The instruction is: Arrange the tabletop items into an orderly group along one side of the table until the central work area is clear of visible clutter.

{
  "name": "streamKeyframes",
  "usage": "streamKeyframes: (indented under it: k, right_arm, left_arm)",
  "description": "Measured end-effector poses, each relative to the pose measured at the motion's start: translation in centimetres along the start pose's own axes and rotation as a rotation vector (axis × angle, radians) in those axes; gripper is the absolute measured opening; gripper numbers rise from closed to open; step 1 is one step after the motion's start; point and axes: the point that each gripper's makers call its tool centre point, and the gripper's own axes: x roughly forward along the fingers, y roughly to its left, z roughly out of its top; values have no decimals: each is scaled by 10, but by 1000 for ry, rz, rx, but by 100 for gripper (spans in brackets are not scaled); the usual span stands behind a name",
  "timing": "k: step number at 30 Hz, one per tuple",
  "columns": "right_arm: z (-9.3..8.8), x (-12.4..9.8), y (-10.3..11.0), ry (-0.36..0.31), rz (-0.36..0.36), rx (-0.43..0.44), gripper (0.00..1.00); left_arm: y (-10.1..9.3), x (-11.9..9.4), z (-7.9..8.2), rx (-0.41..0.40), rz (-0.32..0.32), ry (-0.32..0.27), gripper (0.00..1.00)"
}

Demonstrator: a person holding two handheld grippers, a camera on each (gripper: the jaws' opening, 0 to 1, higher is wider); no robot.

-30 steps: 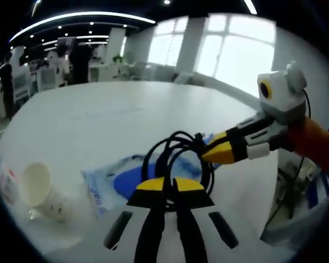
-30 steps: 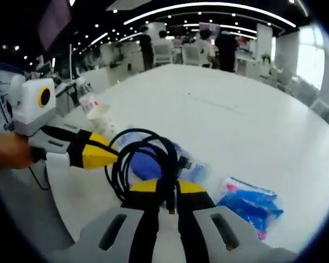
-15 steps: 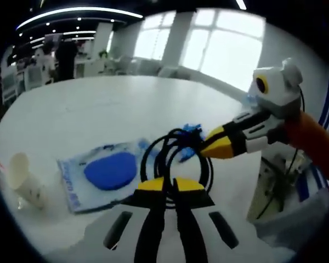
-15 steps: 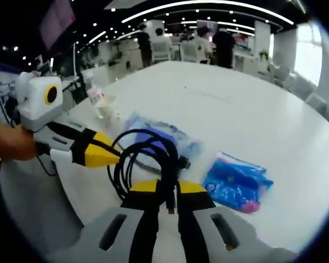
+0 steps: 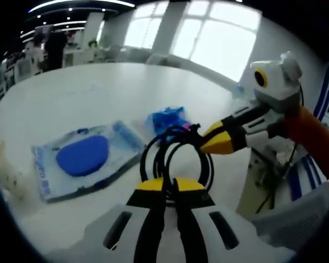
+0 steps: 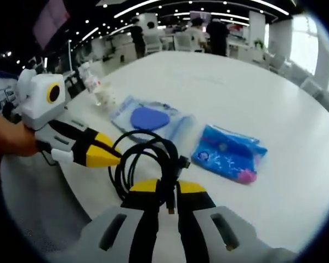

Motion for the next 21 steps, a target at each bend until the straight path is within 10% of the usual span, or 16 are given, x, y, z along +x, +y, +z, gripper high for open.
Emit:
streamKeyframes:
  k: [21]
  right_arm:
    - [-28,25,-16,95,-29,39,12]
  left_arm:
    - [9,32,-21,1,1,100,4]
